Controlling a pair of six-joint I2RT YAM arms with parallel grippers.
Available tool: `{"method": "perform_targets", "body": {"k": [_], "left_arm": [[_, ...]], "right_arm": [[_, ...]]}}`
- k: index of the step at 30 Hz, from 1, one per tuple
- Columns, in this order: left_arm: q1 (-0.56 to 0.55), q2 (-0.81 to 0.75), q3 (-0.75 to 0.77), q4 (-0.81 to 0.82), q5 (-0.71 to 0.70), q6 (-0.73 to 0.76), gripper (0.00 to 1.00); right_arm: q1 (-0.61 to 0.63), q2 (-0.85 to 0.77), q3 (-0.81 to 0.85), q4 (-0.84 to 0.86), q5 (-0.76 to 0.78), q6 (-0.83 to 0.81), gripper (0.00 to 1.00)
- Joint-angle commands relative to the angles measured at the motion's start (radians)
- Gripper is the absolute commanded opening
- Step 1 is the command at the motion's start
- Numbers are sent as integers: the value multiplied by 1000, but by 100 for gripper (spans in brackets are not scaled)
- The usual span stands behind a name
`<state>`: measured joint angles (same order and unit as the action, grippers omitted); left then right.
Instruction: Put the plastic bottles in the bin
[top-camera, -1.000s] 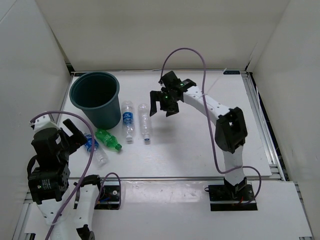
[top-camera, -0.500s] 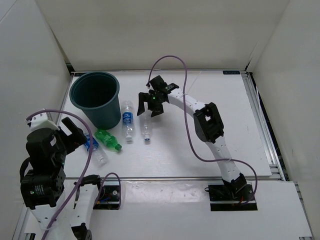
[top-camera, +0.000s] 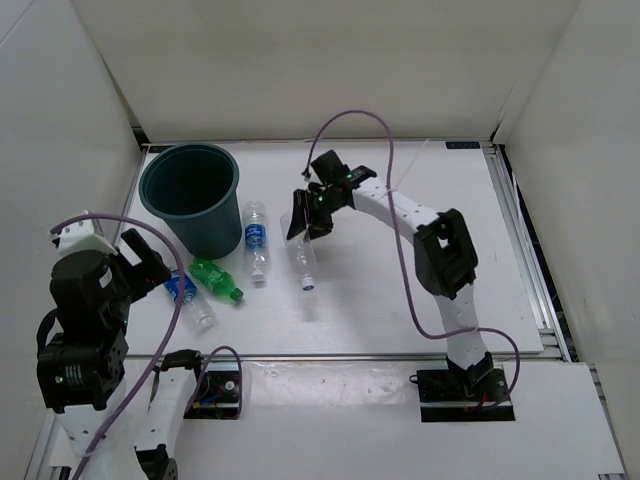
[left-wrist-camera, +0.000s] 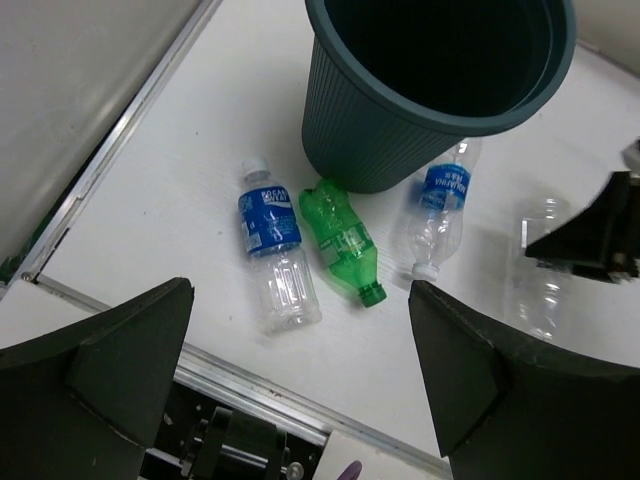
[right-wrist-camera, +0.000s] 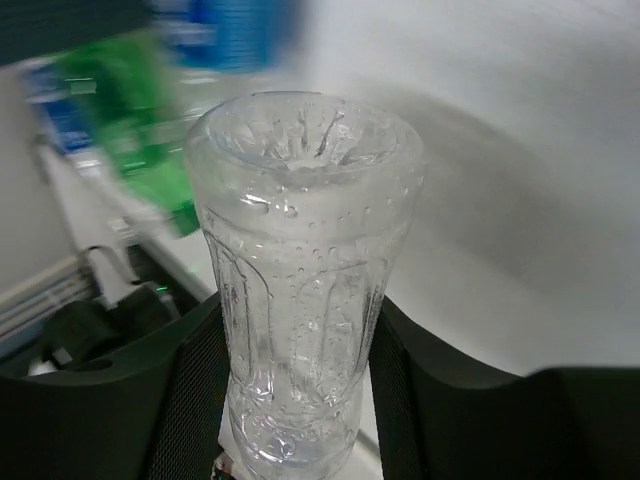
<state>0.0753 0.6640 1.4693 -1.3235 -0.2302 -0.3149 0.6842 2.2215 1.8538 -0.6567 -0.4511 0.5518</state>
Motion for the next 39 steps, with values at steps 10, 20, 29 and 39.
{"method": "perform_targets", "body": {"k": [10,20,29,39], "left_arm": [[-14,-109,-40,49,-86,-141,100],[-83,45,35,-35,-112,-121,100],[-121,190,86,-45,-198,-56,100],[-121,243,108,-7,-251,-125,100]], "right_arm": [[72,-160,566,304,73,155,33],[115,56,696,728,333,68,30],[135,150,706,888,365,5,30],[204,87,656,666,368,-119,100]]}}
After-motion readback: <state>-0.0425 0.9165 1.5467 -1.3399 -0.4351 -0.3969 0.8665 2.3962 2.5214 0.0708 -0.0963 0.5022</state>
